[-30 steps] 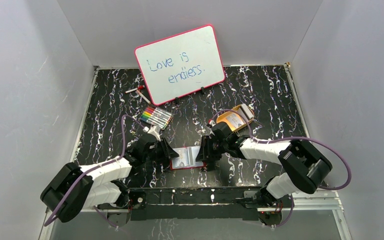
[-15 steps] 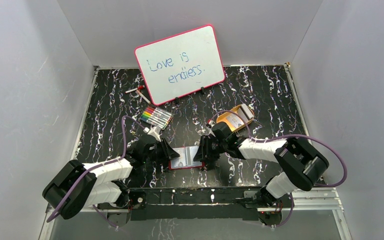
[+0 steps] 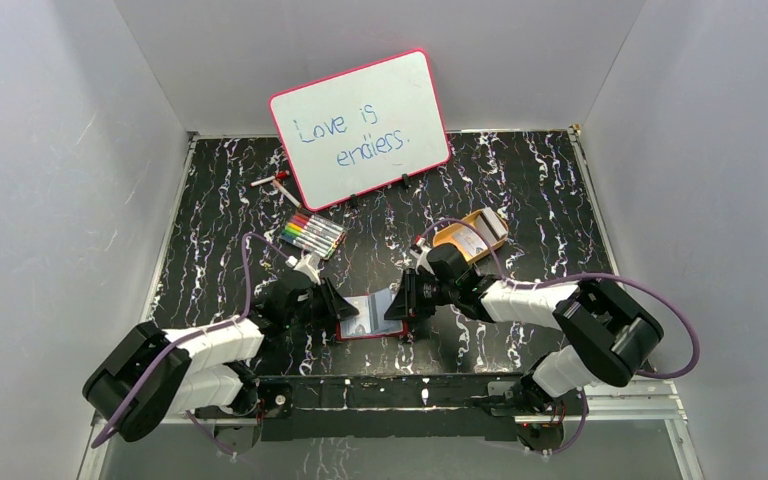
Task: Put the credit cards into the card holder
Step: Turn over the card slot in the card holder.
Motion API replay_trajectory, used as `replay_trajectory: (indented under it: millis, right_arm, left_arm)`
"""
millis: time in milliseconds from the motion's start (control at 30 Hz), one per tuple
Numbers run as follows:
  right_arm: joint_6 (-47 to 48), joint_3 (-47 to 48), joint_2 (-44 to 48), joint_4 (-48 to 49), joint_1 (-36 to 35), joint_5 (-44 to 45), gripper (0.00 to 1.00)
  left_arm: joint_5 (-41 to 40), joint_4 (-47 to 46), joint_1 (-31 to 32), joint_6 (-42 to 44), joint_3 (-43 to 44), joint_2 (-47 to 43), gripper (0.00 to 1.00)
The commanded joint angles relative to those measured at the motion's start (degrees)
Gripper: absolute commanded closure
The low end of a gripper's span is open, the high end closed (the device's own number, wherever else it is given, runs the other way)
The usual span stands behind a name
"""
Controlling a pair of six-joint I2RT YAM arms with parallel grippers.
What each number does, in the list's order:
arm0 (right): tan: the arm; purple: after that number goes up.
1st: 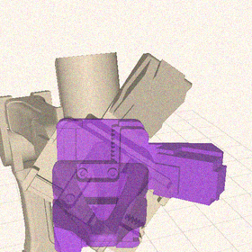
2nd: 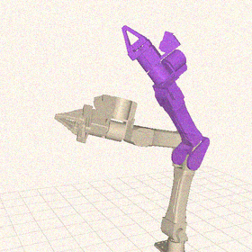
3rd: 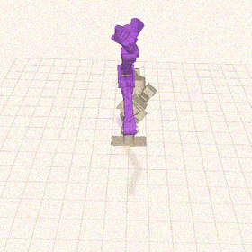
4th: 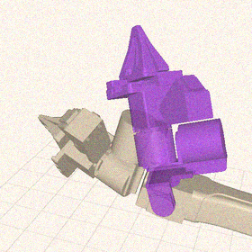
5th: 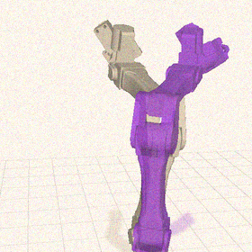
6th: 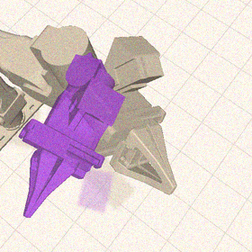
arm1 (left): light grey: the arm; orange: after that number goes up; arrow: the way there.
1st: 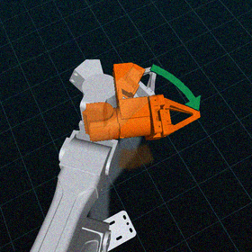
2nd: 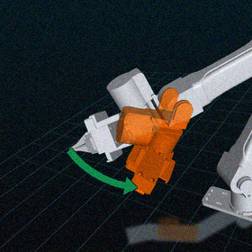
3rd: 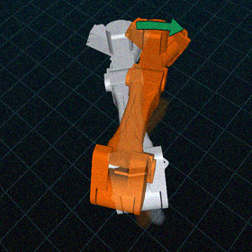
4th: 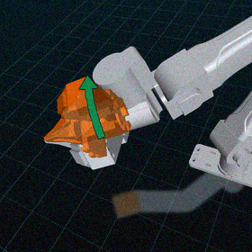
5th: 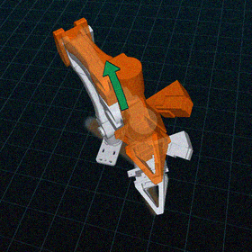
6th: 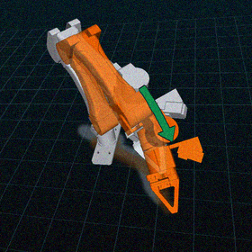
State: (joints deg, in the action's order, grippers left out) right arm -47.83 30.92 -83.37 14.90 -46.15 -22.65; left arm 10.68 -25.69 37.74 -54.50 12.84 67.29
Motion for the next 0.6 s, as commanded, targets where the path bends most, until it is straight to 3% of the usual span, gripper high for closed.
replay_trajectory:
  millis: [0,200,567]
  right_arm:
    - [0.1,2.6,0.9,4.7,-0.3,-2.1,0.71]
    - [0.1,4.4,-0.9,6.2,-1.0,-3.5,0.7]
    - [1.7,11.0,-6.9,3.5,-4.5,-4.0,0.57]
  left_arm:
    - [-0.9,3.6,0.3,0.6,-0.5,-1.6,0.79]
    - [-1.1,4.8,0.4,0.6,-0.2,-2.9,0.79]
    - [-3.8,10.9,0.3,1.5,1.6,-7.4,0.76]
